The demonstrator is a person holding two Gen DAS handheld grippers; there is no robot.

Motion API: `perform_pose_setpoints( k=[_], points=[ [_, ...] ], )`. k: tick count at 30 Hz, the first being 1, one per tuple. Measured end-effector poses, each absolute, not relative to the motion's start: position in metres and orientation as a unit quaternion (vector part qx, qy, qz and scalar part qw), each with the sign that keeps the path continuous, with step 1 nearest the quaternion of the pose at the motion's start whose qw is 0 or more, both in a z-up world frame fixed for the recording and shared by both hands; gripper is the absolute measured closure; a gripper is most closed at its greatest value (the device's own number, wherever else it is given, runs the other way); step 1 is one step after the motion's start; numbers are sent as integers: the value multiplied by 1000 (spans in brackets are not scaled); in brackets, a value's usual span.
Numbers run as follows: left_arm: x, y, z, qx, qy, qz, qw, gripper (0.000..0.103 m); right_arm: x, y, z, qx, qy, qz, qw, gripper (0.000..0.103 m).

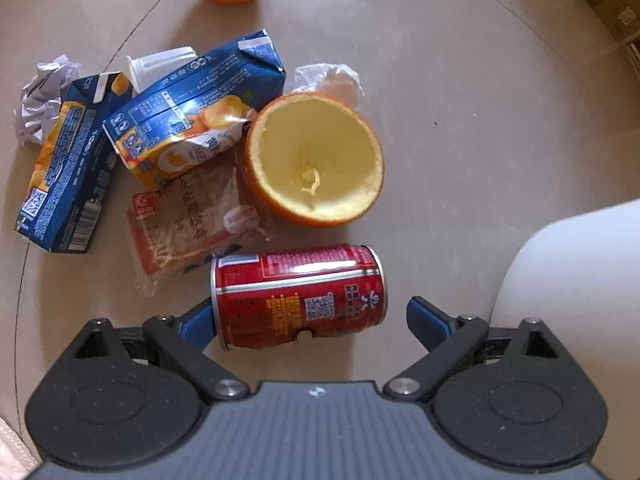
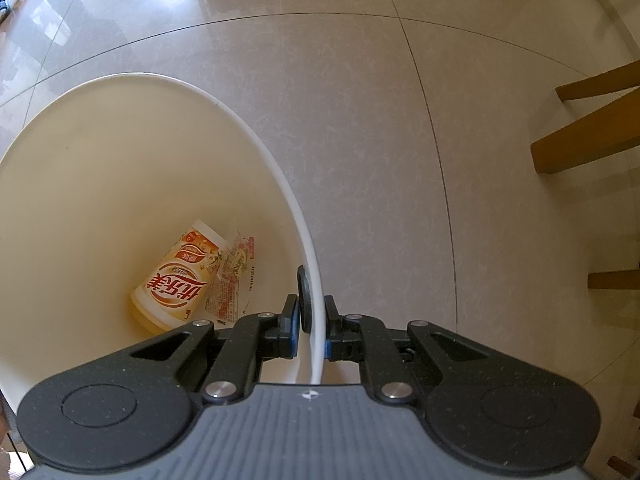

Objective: Collect trash
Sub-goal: 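Reach the left tool to the red can and grasp it, then carry the red can over the bin and open the left tool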

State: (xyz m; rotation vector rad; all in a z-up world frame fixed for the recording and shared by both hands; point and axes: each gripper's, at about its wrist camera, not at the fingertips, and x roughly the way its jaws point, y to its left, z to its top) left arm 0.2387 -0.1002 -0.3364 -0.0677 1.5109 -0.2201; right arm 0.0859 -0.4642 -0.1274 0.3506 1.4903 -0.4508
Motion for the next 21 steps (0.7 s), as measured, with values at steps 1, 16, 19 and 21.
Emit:
perform_pose_setpoints(
  k=[1,16,19,21],
  points=[
    [237,-102,-337,-30,683,-96,723,6,86,-464,-128,156,669,-202,698,90],
    [243,-126,-338,20,674,-72,735,17,86,-466,-126,156,670,-199,698,90],
    [237,-123,-332,33,677,-78,732,17,86,-465,-127,156,670,-200,698,90],
    [235,-124,-325,51,683,-84,723,17,86,-466,-127,158,670,-200,697,90]
  ],
)
